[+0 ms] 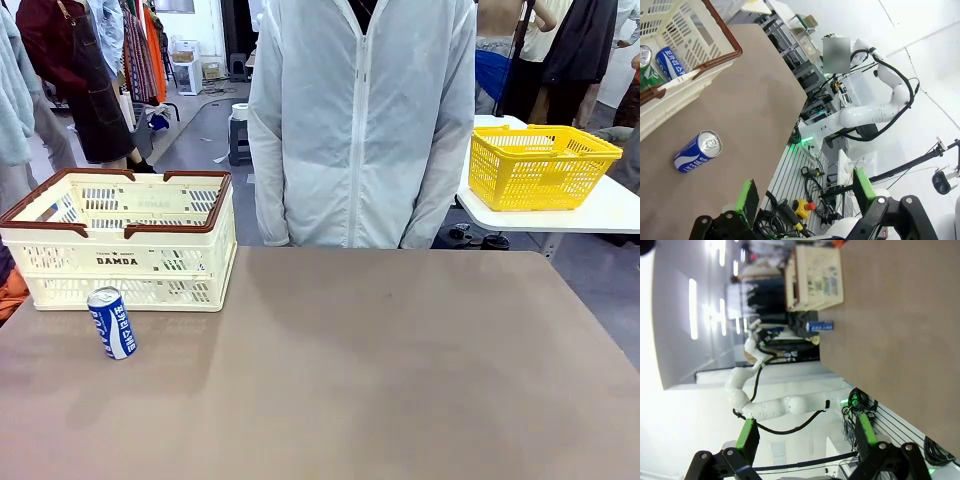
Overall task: Place the drinks into the Shopping basket.
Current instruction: Pick up one drink and place it into the Shopping basket.
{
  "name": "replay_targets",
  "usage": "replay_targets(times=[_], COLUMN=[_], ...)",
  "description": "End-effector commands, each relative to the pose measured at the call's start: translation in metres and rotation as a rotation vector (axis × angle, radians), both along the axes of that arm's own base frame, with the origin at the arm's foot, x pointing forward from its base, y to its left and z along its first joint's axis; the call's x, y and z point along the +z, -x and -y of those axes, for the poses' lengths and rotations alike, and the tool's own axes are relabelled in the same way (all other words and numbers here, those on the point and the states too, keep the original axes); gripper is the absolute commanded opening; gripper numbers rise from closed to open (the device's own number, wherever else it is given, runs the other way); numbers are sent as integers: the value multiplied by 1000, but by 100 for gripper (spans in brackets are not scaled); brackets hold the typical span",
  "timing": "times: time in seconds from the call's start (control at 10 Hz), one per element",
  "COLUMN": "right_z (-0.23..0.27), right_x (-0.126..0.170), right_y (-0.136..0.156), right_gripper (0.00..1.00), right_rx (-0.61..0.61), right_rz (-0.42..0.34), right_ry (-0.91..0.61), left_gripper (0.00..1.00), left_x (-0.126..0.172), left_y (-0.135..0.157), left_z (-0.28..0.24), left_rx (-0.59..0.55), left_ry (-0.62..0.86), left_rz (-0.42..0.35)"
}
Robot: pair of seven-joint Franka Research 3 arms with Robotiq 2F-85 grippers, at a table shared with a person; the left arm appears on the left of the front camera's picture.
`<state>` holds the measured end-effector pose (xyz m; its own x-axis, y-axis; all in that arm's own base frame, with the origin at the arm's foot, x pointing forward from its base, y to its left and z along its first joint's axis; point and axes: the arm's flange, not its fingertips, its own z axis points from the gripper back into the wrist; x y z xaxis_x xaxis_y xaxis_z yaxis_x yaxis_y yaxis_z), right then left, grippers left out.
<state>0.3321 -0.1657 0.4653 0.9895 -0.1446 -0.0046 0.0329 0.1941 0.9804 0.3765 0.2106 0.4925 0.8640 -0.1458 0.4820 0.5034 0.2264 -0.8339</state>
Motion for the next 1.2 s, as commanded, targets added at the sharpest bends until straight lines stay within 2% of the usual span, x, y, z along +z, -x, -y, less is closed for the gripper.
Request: replay_targets(times=[0.0, 0.1, 0.2, 0.3, 0.5, 0.6, 0.7, 0.8, 0.9, 1.0, 1.1], right_z=[0, 0, 0, 0, 0, 0, 0, 0, 0, 0, 0], right_x=[4, 4, 4, 4, 4, 4, 4, 4, 4, 4, 4], right_y=[1, 1, 1, 1, 1, 1, 1, 1, 1, 1, 1], right_gripper=[100, 100, 100, 100, 100, 100, 100, 100, 100, 100, 100], right_rx=[6, 6, 6, 6, 6, 6, 6, 6, 6, 6, 6], right_rz=[-16, -16, -16, -16, -16, -16, -16, -16, -16, -16, -16], right_ry=[1, 1, 1, 1, 1, 1, 1, 1, 1, 1, 1], left_gripper=[100, 100, 100, 100, 100, 100, 100, 100, 100, 100, 100], left_x=[1, 0, 10, 10, 0, -9, -17, -21, -23, -26, -29], left_y=[4, 0, -19, -1, 39, 44, 47, 52, 53, 51, 46], left_z=[0, 0, 3, 32, 108, 131, 150, 165, 181, 195, 208], left_rx=[-8, 0, 96, 171, 237, 266, 395, 423, 524, 500, 508], left_ry=[-6, 0, 15, -97, -344, -510, -653, -743, -861, -903, -963], left_rz=[-5, 0, -148, -167, -168, -163, -152, -136, 0, 33, 33])
